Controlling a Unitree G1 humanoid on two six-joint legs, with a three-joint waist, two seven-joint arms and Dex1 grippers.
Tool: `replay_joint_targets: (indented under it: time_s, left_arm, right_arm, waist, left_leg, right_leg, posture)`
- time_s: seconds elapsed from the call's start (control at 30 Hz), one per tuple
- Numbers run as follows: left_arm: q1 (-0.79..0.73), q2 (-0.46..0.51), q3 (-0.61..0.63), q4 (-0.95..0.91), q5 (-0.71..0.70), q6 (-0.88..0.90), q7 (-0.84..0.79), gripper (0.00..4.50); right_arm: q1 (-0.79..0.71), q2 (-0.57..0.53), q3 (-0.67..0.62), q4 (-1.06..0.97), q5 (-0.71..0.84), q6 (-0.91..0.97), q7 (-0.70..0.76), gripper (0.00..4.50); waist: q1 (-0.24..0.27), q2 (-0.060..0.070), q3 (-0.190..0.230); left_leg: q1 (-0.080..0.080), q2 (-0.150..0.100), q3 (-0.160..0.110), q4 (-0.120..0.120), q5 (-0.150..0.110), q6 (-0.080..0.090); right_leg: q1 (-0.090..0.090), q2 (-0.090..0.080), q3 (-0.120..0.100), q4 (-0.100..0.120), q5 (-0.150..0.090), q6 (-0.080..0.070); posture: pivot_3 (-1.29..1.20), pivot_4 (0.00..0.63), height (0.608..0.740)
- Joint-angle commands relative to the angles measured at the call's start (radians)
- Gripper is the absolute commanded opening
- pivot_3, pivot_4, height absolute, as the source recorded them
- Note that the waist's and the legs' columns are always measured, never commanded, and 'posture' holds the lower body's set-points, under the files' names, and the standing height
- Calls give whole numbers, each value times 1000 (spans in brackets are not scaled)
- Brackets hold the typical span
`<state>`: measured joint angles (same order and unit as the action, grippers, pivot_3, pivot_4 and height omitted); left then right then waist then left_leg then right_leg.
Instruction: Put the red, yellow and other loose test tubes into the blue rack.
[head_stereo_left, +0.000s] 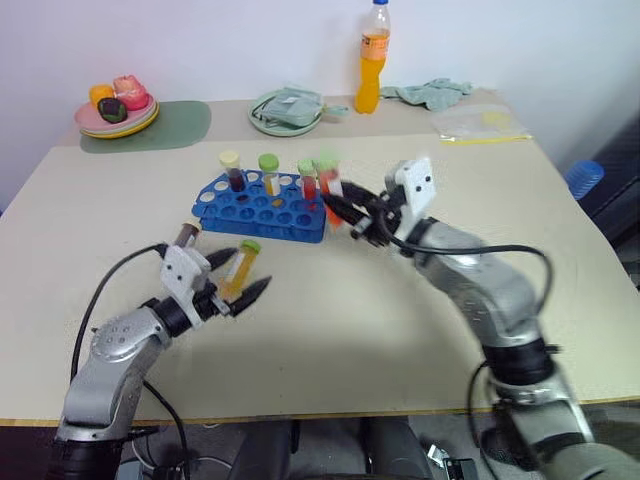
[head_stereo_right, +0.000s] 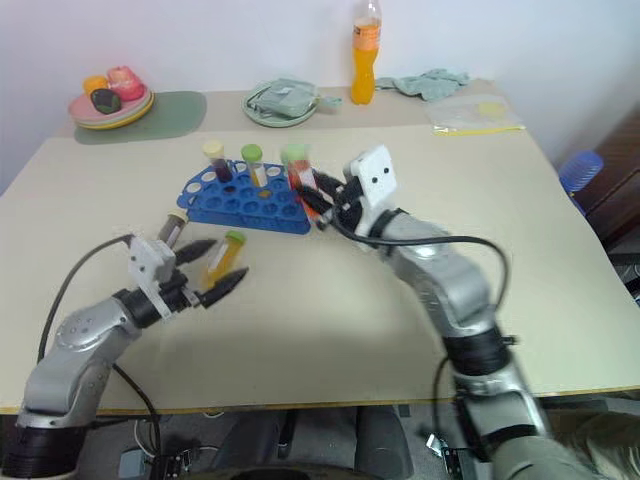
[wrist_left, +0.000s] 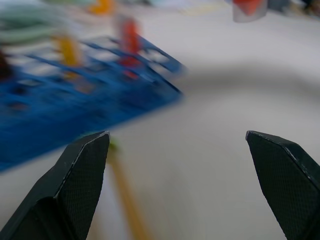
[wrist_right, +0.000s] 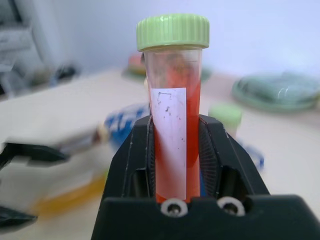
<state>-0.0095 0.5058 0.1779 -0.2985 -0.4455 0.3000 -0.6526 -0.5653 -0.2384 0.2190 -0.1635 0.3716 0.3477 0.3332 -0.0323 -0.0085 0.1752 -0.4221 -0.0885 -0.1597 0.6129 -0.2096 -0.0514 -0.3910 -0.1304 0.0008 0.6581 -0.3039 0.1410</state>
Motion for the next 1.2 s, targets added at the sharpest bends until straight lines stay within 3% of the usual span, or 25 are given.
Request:
replay_joint_targets:
  time_s: [0.03, 0.17, 0.47, 0.97, 1.2]
  left_arm:
    - [-25, 17, 41, 16, 8, -1, 25, 4500]
    - [-46, 33, 52, -3, -3, 31, 43, 4500]
    - [-7, 36, 82, -107, -48, 114, 89, 4500]
    - [-18, 30, 57, -144, -60, 162, 115, 4500]
    - [-39, 24, 43, -160, -63, 194, 134, 4500]
  right_arm:
    - [-55, 113, 40, 150, -114, -210, -6, 708]
    - [-107, 245, 32, 385, -179, -354, -32, 708]
    - [-117, 309, 13, 586, -266, -464, -44, 708]
    - [-146, 350, -29, 685, -293, -497, -21, 708]
    - [-162, 372, -43, 742, -333, -526, -78, 708]
  waist:
    - [-9, 0, 0]
    - [-13, 0, 0]
    - [-14, 1, 0]
    - [-15, 1, 0]
    - [-15, 1, 0]
  left_leg:
    - [0, 0, -1, -1, 0, 0]
    - [0, 0, -3, -1, 3, -5]
    - [0, 1, -1, -2, 3, -6]
    - [3, 4, 6, -3, 1, -3]
    - [7, 12, 17, -4, 1, -2]
  right_leg:
    - [-1, 0, 1, 1, 0, 0]
    - [-2, 2, 2, 2, 0, 0]
    - [-5, 3, 8, 5, 0, -1]
    - [-7, 5, 15, 6, 0, -1]
    - [-7, 11, 22, 6, 1, -3]
  posture:
    - [0, 150, 740]
    - [0, 150, 740]
    - [0, 150, 740]
    - [0, 150, 740]
    - [0, 150, 740]
